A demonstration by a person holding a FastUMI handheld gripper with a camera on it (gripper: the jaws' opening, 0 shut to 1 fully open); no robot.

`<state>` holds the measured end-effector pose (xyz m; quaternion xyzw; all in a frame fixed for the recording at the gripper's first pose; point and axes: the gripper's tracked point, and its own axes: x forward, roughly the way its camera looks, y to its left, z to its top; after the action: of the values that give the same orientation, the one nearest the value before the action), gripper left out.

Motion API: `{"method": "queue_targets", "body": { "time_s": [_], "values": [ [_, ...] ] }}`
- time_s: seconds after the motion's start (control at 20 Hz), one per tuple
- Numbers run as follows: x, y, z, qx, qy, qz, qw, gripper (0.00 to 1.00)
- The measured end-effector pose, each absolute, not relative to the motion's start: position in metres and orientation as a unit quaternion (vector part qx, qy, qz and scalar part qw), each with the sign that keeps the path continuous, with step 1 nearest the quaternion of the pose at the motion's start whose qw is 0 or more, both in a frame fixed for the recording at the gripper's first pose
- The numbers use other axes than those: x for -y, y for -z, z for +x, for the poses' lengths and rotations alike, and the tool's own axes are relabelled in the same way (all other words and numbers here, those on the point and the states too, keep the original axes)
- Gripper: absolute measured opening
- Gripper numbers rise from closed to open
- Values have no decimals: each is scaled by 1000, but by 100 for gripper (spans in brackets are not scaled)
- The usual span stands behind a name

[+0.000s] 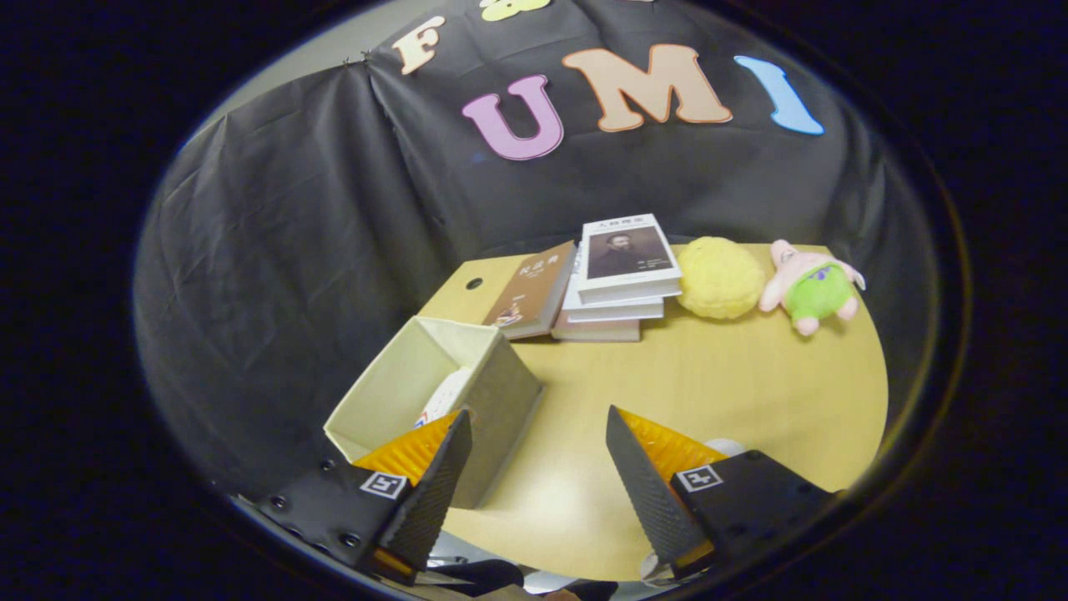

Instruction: Open the storage box then place both shoes into the box .Put the left shoe in first, then the right shoe, with the right side of both shoes facing outward in a uniform manner.

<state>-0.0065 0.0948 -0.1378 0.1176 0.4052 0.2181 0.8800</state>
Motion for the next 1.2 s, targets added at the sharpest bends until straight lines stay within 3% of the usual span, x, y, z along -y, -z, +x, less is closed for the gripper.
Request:
{"method": "queue_targets", "body": {
  "time_s": [0.6,1.2],
  "values": [
    [26,210,-41,-447,-156,58,879,100],
    [58,311,-93,-540,-178,-9,822,100]
  ]
}}
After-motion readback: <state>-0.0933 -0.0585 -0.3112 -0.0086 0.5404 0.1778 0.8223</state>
